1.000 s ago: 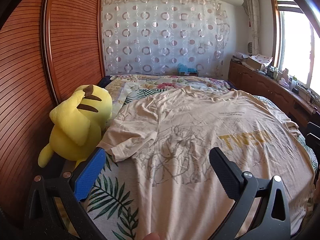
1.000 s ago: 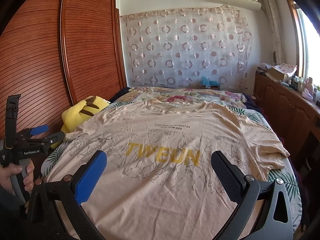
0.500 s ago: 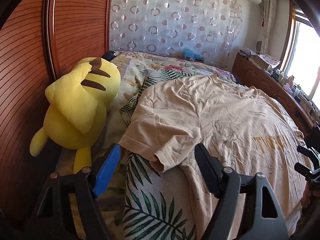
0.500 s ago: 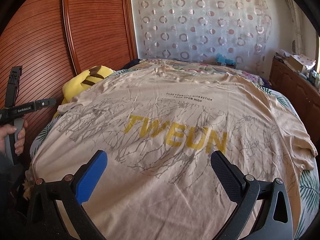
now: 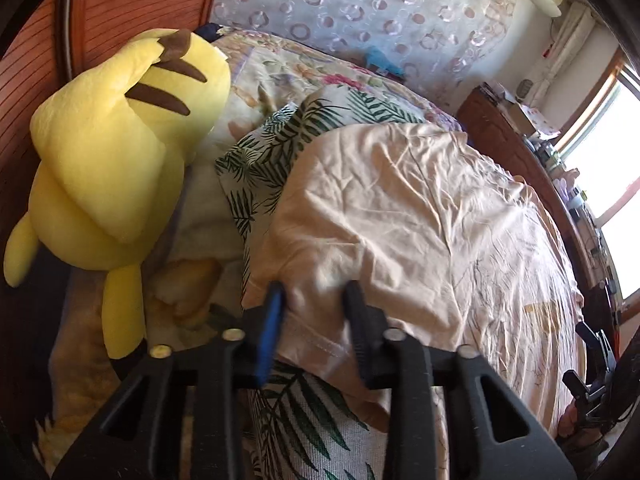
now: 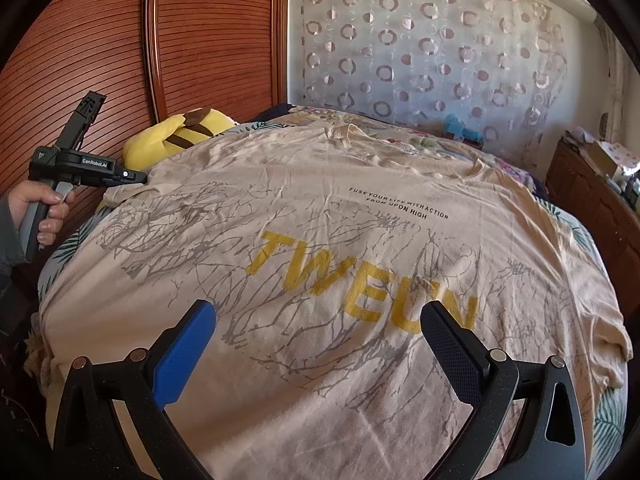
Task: Fold small clothes
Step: 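Grasp the side edge of the peach shirt with the left gripper and fold it inward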
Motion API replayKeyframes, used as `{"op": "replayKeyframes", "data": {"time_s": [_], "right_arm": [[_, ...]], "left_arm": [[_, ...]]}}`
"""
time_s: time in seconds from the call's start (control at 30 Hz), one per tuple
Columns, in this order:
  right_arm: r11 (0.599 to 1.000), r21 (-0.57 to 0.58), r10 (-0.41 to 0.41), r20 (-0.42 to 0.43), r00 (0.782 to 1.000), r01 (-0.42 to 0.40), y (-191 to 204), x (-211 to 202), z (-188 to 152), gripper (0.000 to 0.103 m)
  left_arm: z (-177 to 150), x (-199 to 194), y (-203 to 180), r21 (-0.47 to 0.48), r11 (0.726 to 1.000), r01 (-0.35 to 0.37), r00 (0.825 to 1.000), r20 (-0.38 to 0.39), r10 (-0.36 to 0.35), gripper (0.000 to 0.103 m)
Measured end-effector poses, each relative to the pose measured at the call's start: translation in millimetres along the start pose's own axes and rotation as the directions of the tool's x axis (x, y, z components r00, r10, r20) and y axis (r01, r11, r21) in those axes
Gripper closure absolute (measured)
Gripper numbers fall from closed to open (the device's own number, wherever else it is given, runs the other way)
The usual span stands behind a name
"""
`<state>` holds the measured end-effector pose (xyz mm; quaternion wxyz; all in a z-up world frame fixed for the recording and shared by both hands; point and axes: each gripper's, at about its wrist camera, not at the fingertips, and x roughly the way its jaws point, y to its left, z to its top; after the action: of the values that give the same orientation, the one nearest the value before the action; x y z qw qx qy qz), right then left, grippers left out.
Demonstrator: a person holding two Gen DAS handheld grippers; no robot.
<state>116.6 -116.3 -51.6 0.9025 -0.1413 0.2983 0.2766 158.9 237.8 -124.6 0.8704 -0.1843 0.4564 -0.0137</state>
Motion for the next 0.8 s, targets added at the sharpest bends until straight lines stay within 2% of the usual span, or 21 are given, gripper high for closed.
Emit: {"op": "replayKeyframes", "data": {"time_s": [0.03, 0.13, 0.23, 0.3, 0.4, 0.5, 0.63, 0.67, 0.73, 0.8], "right_arm": [[1.000, -0.015, -0.003, 0.004, 1.000, 0.004, 4.4, -0.6, -0.7, 0.001], [0.999, -0.033, -0.013, 0.011, 1.000, 0.013, 13.7, 1.7, -1.9, 0.001], [0.999, -0.041, -0.030, 0.022, 0.999, 0.031, 18.9, 2.9, -0.9, 0.001], [0.999, -0.042, -0.033, 0.031, 0.999, 0.034, 20.3, 3.3, -0.4, 0.001], [0.999, -0.028, -0.033, 0.039, 0.999, 0.034, 17.5, 3.7, -0.4, 0.001], [1.000, -0.009, -0.027, 0.039, 0.999, 0.027, 13.5, 2.9, -0.9, 0.001], [1.000, 0.006, -0.023, 0.026, 0.999, 0.022, 9.9, 3.8, -0.1, 0.001], [1.000, 0.008, -0.025, 0.023, 0.999, 0.025, 10.0, 4.5, -0.2, 0.001], [1.000, 0.003, -0.029, 0.017, 0.999, 0.029, 11.0, 4.8, -0.3, 0.001], [0.999, -0.002, -0.032, 0.018, 0.999, 0.032, 12.6, 4.6, -0.5, 0.001]], "left_arm": [[0.2, -0.7, -5.0, 0.023, 1.000, -0.013, 1.000, -0.001, 0.013, 0.083], [2.0, -4.2, -19.0, 0.098, 0.989, -0.111, 0.994, 0.009, 0.111, 0.095], [6.1, -18.3, -31.2, 0.146, 0.976, -0.162, 0.986, 0.067, 0.153, 0.097], [11.8, -31.1, -42.4, 0.163, 0.972, -0.168, 0.982, 0.112, 0.150, 0.097], [22.1, -40.1, -59.4, 0.192, 0.971, -0.144, 0.983, 0.139, 0.118, 0.097], [27.6, -39.1, -88.5, 0.244, 0.963, -0.115, 0.987, 0.133, 0.085, 0.097], [29.1, -30.8, -138.5, 0.341, 0.937, -0.073, 0.993, 0.114, 0.036, 0.097], [28.9, -29.3, -147.7, 0.357, 0.931, -0.082, 0.992, 0.117, 0.042, 0.096], [26.0, -31.0, -159.9, 0.382, 0.922, -0.070, 0.992, 0.123, 0.024, 0.085], [21.4, -35.2, -163.7, 0.398, 0.916, -0.045, 0.991, 0.130, -0.008, 0.064]]}}
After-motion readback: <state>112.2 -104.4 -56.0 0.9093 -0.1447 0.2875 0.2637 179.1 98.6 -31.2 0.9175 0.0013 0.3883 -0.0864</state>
